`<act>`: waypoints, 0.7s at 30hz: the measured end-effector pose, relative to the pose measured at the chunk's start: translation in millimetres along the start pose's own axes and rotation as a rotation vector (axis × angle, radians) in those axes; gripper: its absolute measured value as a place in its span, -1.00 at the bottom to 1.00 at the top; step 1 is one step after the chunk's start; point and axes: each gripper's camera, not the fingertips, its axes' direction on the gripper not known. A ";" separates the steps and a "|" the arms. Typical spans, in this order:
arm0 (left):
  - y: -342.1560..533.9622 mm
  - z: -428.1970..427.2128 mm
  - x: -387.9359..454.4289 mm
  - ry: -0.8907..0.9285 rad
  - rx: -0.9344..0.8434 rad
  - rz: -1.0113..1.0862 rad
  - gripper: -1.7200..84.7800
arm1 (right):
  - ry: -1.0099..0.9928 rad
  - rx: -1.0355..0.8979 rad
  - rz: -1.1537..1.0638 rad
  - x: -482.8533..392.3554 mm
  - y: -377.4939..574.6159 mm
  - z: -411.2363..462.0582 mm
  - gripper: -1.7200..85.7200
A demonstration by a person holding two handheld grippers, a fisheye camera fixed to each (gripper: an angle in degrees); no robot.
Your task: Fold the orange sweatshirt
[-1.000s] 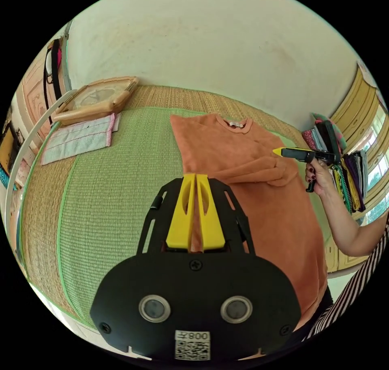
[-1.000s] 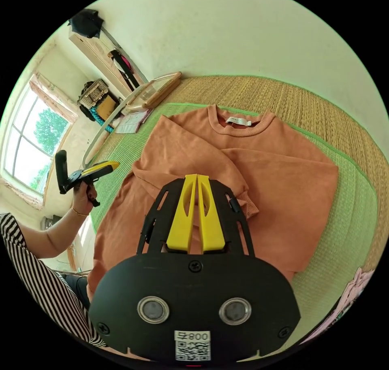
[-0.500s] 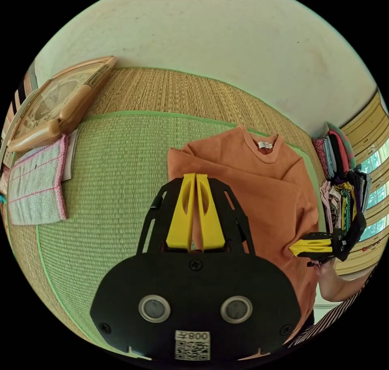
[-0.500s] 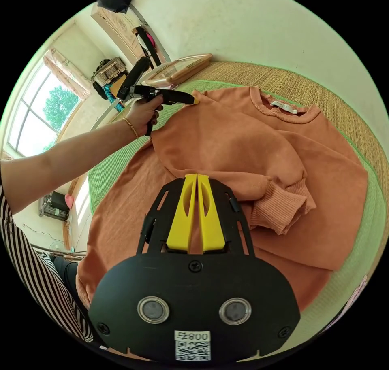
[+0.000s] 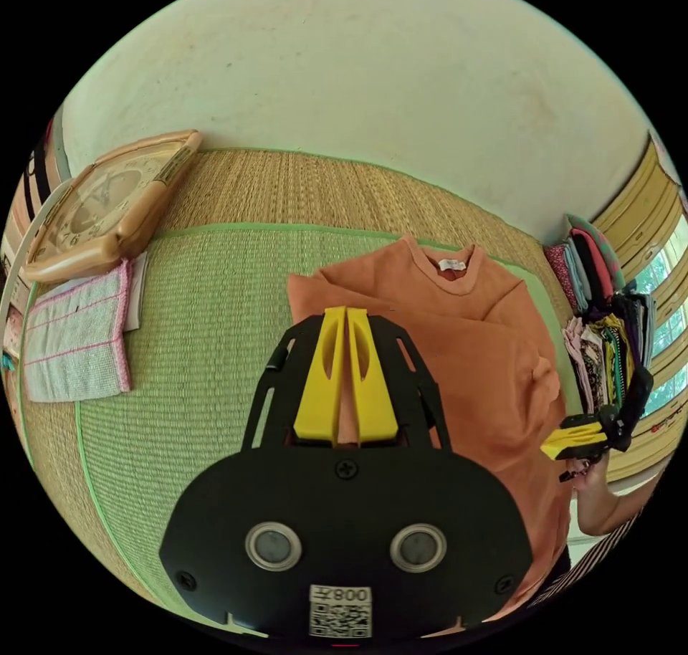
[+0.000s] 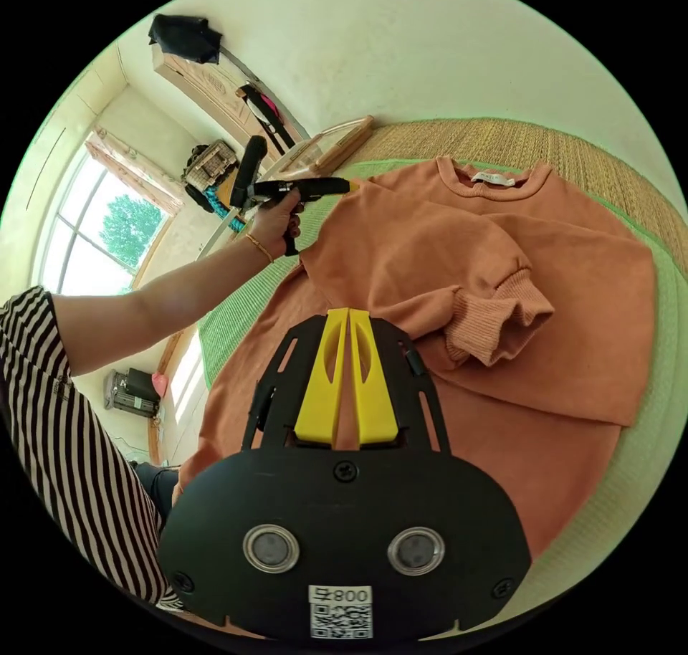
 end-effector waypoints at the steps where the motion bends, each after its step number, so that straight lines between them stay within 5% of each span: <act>1: 1.1 8.3 -6.3 -0.022 -0.034 -0.007 -0.96 | 0.020 0.044 0.013 3.8 -1.6 -11.9 -0.96; 5: 17.3 10.6 -21.1 0.054 -0.005 -0.044 -0.96 | 0.144 0.101 0.077 29.8 -15.0 -30.1 -0.96; 8: 23.8 7.9 -23.3 0.062 -0.011 -0.047 -0.96 | 0.282 -0.027 0.162 65.8 -23.1 -7.1 -0.96; 15: 46.0 -14.6 -20.9 0.083 -0.001 -0.063 -0.96 | 0.188 0.039 0.159 61.9 -1.5 -20.6 -0.96; 21: 114.5 -58.9 51.1 0.331 0.086 0.128 -0.96 | 0.178 0.084 0.072 23.6 35.3 -39.1 -0.96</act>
